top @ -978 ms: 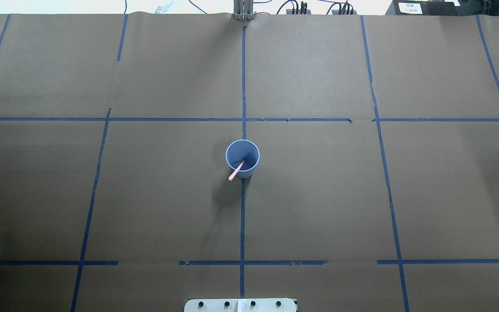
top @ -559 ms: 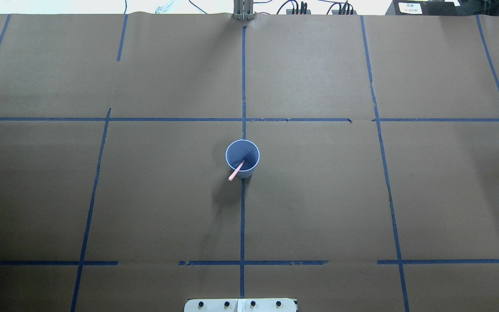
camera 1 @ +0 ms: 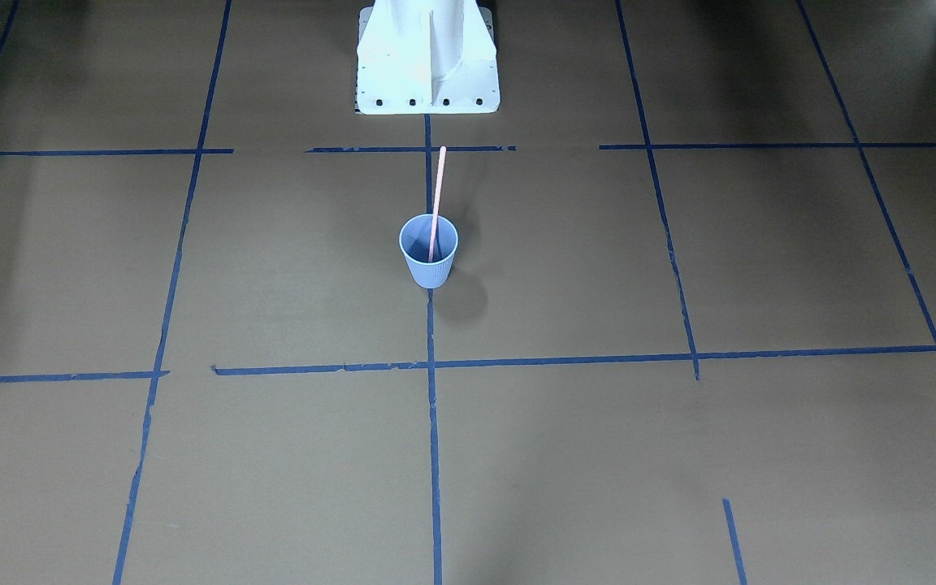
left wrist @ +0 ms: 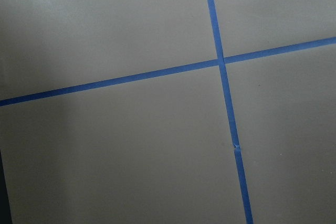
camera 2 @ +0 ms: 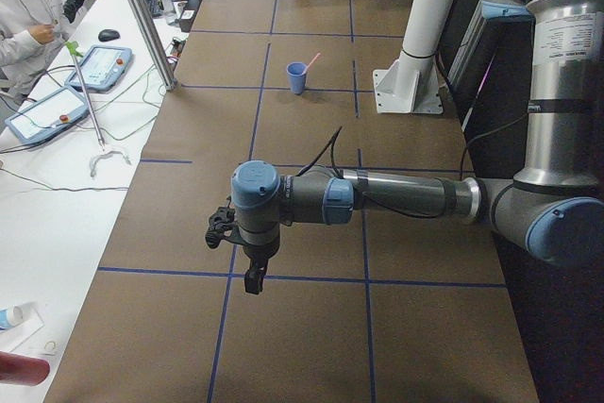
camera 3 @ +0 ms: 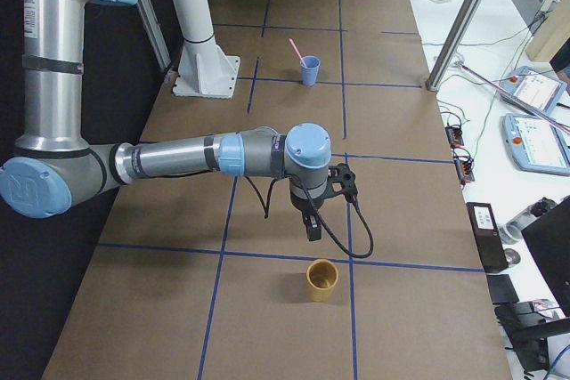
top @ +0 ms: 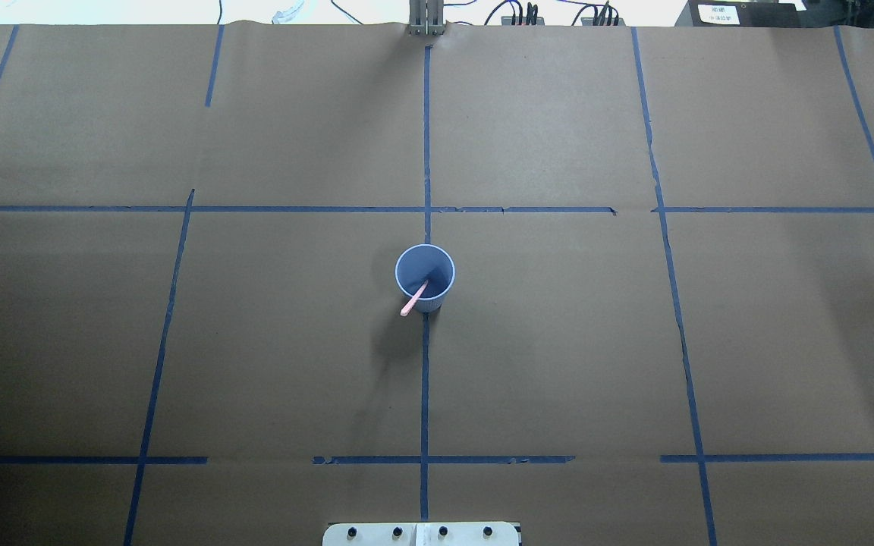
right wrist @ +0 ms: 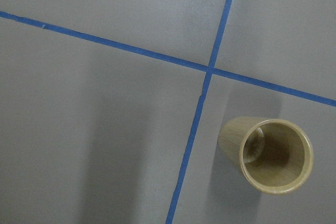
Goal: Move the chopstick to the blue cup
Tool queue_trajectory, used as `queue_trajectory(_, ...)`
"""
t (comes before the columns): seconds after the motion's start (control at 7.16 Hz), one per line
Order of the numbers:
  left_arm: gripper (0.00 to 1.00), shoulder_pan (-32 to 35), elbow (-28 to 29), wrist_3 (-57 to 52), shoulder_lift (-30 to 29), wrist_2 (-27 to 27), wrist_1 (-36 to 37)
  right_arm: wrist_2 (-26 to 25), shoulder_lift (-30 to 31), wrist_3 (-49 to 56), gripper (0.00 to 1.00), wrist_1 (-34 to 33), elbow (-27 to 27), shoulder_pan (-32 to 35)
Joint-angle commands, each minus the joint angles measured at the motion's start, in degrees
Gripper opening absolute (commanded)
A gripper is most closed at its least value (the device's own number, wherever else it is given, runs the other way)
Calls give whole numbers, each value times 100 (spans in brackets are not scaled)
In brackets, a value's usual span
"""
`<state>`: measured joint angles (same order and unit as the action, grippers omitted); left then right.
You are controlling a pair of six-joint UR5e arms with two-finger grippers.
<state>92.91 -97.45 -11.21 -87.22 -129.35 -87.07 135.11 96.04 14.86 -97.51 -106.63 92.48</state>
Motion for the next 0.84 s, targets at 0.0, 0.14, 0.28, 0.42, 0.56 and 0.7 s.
queue_trajectory(0.0,100,-1,-64,-13,4,6,-12,-28,-68,-1,100,127,46,-28)
queue_trajectory(0.14,100,-1,-55,-13,-5,15,-12,15,-24,-10,100,136,72,-28)
queue_trajectory(0.28,100,-1,-64,-13,3,7,-12,24,37,-10,100,119,64,-37)
queue_trajectory(0.42,100,-1,-64,-13,-14,6,-12,16,46,-1,100,127,72,-37)
queue_trajectory(0.56,100,-1,-64,-13,-14,6,-12,-19,46,34,100,127,72,-37)
queue_trajectory(0.7,100,-1,-81,-13,-14,6,-12,-159,55,51,100,136,64,-150)
